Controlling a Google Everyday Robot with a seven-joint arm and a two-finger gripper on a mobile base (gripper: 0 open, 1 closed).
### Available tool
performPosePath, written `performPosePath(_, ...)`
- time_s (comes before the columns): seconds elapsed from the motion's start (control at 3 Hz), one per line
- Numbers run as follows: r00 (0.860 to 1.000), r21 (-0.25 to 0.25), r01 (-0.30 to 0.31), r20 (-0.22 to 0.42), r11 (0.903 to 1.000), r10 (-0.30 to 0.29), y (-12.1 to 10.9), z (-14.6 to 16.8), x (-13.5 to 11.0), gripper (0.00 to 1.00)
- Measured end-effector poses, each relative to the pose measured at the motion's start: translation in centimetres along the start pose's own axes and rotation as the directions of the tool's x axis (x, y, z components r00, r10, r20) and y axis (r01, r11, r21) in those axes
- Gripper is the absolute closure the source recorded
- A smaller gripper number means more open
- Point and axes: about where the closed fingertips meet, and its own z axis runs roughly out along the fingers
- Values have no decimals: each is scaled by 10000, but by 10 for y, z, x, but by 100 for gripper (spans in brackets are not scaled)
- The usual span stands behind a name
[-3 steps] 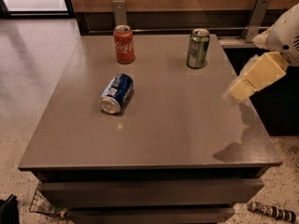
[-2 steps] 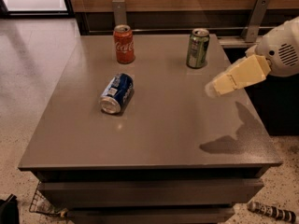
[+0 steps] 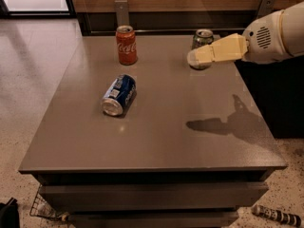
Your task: Place pepsi can upright
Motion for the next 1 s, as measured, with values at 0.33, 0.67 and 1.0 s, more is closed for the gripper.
performPosePath(0.33,9939,549,240,-1093,9982,-178,-5,13,-13,0)
performPosePath(0.67,9875,615,454,-1537,9971,-354,-1,17,-12,0)
performPosePath(1.0,9887,646,219,-1495,9977,-120,-1,18,-17,0)
